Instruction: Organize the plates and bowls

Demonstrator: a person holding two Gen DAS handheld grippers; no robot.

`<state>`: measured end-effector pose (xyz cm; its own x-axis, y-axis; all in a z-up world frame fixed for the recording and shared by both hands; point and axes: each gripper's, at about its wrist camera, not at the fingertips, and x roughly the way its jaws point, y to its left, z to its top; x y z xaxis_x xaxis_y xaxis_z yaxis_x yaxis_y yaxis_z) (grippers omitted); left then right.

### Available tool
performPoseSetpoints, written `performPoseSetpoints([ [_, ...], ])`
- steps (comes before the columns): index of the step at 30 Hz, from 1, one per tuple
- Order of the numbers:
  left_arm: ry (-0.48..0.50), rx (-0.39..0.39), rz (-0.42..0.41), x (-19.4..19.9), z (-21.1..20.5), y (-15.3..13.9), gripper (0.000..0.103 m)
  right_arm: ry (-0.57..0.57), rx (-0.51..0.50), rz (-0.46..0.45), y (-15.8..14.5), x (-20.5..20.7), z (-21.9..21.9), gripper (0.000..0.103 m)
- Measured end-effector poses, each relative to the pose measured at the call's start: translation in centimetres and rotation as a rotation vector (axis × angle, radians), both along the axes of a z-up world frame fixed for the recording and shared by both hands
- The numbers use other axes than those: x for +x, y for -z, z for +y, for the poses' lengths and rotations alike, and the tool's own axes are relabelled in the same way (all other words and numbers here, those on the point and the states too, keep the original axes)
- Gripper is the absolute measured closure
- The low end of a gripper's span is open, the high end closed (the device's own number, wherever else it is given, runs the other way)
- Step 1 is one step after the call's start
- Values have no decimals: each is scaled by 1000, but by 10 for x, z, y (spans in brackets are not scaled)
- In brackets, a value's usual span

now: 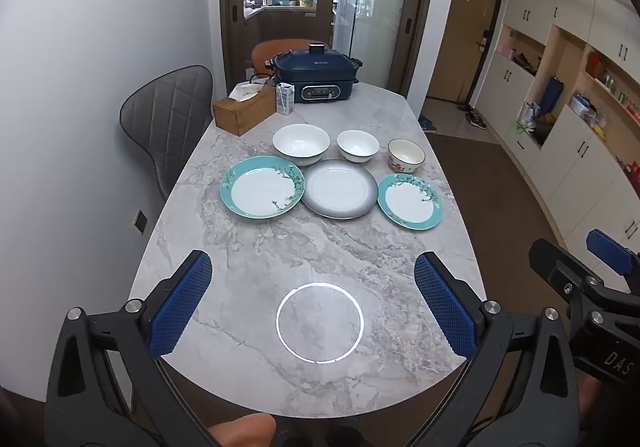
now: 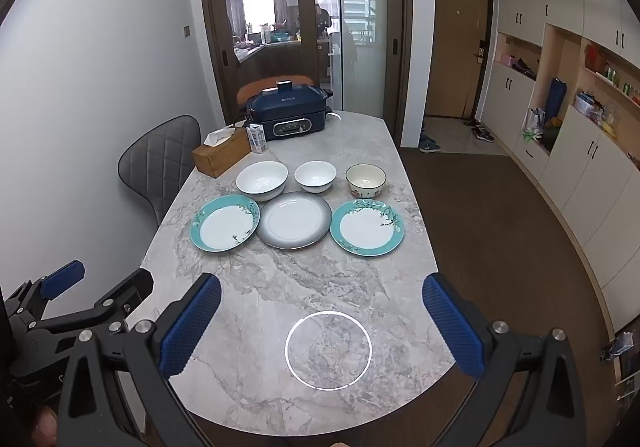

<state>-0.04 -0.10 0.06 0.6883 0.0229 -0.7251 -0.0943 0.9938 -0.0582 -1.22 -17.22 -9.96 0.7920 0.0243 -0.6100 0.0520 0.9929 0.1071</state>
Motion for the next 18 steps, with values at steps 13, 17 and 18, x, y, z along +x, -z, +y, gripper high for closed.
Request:
performPoseSetpoints([
  [13,-3,-7,5,-1,0,2,0,1,-5,7,0,0,0,0],
  [17,1,-6,7,0,0,2,0,1,-6,7,0,0,0,0],
  [18,0,-4,8,0,0,2,0,1,-6,7,0,0,0,0],
])
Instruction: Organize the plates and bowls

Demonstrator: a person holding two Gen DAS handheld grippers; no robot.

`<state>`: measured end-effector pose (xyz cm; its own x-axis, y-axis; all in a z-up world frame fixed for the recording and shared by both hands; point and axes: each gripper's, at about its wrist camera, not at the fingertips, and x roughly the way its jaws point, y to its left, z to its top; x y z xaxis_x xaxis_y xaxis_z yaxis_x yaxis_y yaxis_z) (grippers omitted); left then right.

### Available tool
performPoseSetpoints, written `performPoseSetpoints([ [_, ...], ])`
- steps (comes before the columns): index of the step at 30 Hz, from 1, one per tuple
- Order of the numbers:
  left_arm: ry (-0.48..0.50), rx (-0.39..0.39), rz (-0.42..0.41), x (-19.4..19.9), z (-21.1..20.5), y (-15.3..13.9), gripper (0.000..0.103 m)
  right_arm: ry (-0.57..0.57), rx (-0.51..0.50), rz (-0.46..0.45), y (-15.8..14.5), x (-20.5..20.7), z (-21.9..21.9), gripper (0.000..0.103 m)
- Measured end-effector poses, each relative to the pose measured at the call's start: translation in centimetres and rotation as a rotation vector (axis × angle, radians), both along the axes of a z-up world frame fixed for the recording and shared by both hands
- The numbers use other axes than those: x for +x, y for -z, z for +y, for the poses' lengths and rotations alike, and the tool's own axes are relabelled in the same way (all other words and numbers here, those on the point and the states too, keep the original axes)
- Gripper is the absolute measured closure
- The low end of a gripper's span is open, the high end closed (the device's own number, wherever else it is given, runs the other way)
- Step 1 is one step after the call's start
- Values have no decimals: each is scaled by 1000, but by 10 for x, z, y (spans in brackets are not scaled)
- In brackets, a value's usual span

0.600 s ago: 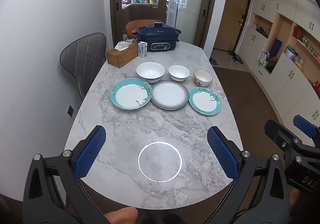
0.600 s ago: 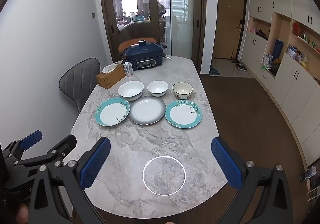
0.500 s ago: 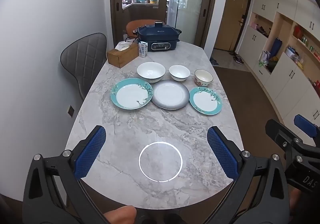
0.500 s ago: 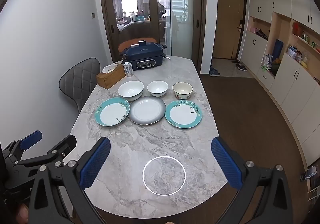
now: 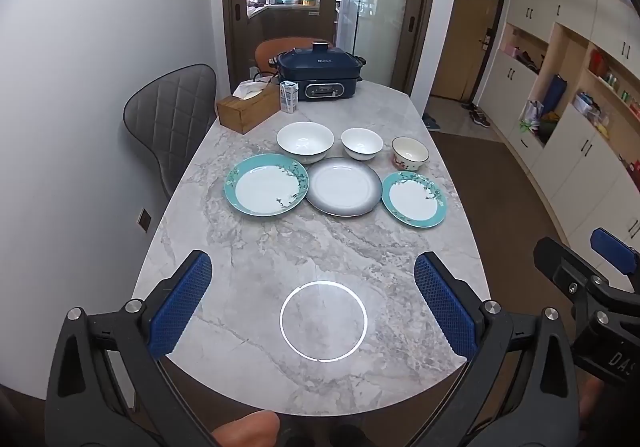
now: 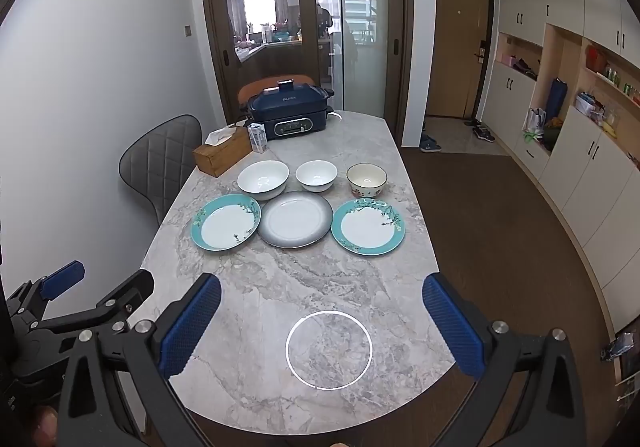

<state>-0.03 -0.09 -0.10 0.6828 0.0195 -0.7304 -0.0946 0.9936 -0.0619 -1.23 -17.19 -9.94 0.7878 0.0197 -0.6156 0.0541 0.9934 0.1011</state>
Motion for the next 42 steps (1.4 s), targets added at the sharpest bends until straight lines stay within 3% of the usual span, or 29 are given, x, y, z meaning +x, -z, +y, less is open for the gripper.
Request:
performPoseSetpoints([
  [42,1,-5,10,-8,2,10,0,0,0,3,2,0,0,0],
])
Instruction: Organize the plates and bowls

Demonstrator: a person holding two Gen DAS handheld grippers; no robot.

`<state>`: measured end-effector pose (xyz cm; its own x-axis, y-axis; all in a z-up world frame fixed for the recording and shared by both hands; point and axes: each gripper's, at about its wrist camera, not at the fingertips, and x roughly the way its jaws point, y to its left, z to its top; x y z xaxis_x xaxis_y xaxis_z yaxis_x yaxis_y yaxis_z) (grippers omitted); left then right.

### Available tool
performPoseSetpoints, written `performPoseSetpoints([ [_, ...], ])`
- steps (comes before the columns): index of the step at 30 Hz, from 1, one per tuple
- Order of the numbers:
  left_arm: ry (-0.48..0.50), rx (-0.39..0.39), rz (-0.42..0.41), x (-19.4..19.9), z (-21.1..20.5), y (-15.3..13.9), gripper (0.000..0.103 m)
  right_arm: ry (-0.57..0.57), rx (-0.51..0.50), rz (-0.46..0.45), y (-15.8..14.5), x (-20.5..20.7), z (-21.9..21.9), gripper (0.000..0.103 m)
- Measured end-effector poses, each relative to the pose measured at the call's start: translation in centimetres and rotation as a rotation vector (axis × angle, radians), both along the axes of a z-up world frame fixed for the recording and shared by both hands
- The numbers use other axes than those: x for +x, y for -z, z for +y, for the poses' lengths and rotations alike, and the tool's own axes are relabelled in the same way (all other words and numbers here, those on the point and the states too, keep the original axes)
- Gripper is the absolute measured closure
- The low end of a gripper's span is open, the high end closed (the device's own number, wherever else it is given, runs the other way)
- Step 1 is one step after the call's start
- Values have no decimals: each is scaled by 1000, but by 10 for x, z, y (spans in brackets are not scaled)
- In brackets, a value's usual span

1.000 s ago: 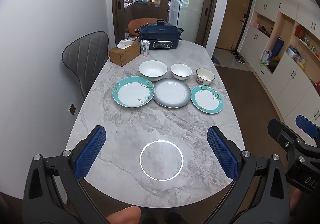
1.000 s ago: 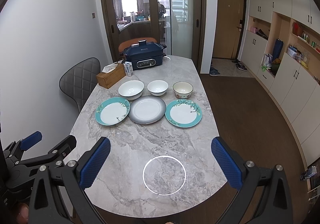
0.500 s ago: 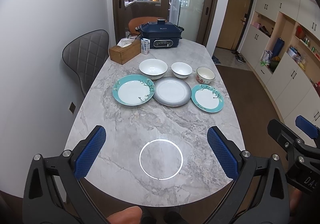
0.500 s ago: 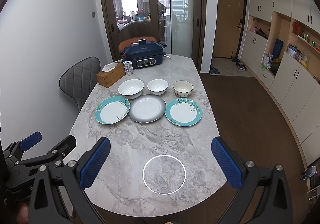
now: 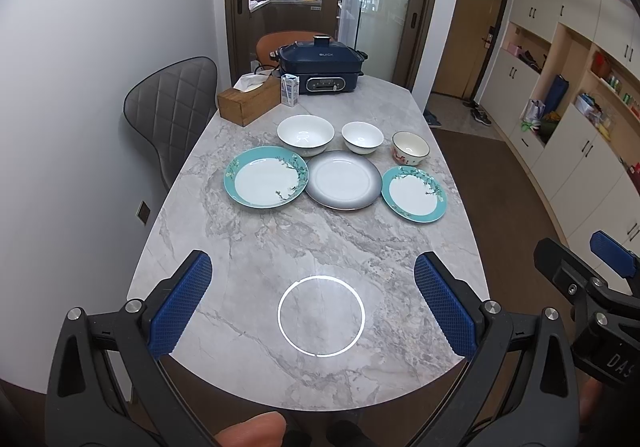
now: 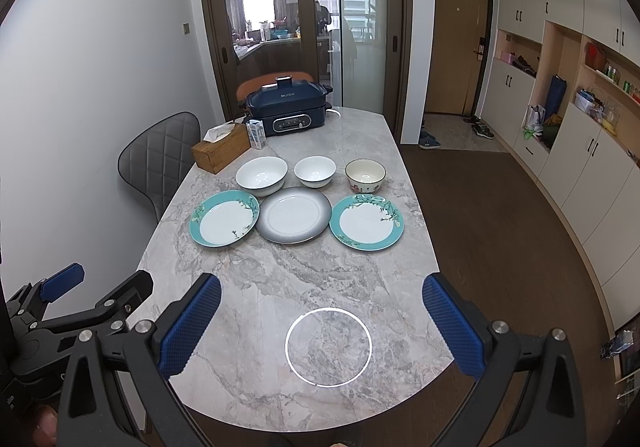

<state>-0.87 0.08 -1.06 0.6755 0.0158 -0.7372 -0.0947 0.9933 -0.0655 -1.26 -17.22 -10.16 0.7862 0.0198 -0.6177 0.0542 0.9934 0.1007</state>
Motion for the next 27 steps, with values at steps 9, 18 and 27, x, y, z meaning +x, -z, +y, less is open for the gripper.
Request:
performPoseSetpoints([
  [9,0,0,1,-2,0,5,0,0,1,1,0,0,0,0],
  [18,1,-2,3,-1,0,5,0,0,1,2,0,0,0,0],
  [27,-1,-1,4,-8,-3,20,0,1,1,3,1,0,-2,0],
])
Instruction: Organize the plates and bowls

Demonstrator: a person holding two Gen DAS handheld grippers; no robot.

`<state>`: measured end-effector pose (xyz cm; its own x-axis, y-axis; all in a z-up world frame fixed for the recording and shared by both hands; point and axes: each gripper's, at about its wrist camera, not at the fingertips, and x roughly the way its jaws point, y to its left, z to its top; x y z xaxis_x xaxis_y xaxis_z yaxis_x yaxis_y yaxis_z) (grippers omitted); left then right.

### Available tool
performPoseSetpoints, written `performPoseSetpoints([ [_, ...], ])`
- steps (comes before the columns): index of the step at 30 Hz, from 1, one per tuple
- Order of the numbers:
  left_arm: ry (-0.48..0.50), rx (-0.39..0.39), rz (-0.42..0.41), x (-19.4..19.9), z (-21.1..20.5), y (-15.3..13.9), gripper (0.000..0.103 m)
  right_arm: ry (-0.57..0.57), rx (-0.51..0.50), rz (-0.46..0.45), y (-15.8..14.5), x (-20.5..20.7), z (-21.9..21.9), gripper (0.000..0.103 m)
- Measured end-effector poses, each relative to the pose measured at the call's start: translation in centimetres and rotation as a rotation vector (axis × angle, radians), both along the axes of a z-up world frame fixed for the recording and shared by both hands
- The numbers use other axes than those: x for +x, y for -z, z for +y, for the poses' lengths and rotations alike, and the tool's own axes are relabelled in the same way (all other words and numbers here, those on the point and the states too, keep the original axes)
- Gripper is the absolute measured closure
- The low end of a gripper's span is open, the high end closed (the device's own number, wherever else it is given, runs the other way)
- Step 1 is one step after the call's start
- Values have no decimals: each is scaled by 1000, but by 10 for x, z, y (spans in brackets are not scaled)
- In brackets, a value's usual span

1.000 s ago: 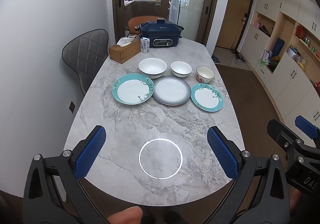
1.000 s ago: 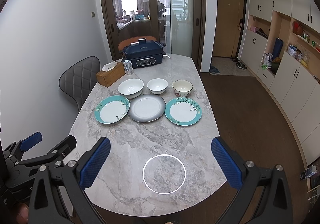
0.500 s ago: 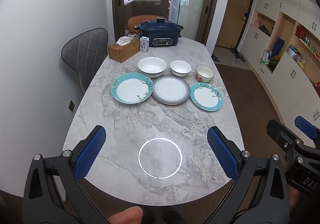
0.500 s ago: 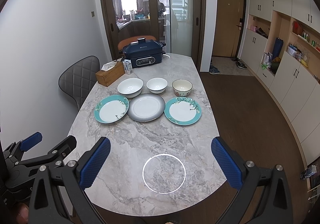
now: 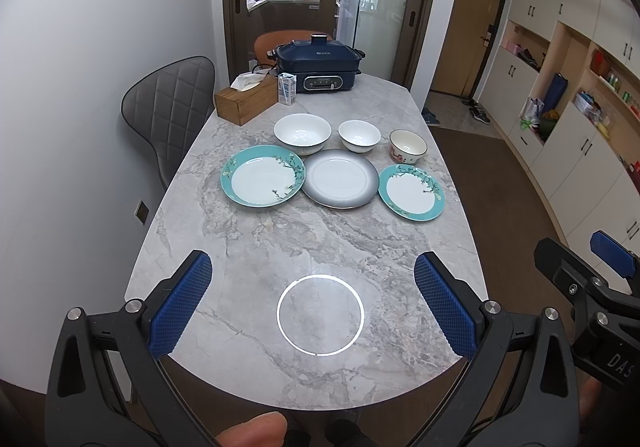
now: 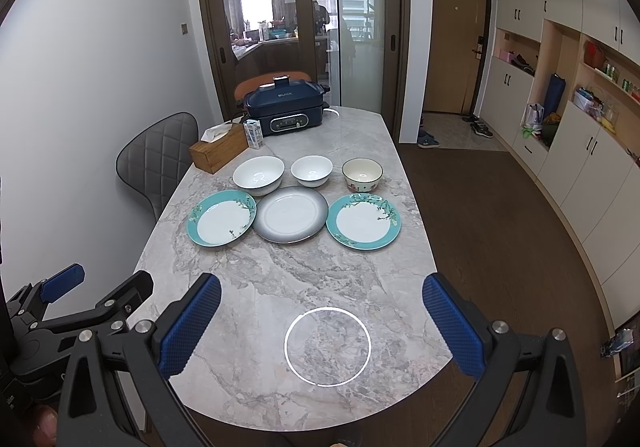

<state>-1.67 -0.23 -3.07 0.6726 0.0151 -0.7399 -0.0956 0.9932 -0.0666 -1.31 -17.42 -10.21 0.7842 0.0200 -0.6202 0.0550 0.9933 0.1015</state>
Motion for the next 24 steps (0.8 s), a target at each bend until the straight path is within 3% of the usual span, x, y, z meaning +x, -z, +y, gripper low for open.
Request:
performPoseSetpoints([
  [9,-1,1,1,-1,-1,2,0,-3,2,1,1,0,-1,0],
  [16,-7,-24,27,-1,-9,30,0,-17,5,15,10,6,-9,0],
  [19,-4,-64,56,14,-12,50,0,-29,17,28,16,15,-17,0],
  [24,-21,-188,205,50,-8,129,1,-80,86,67,42,43,-50,0],
])
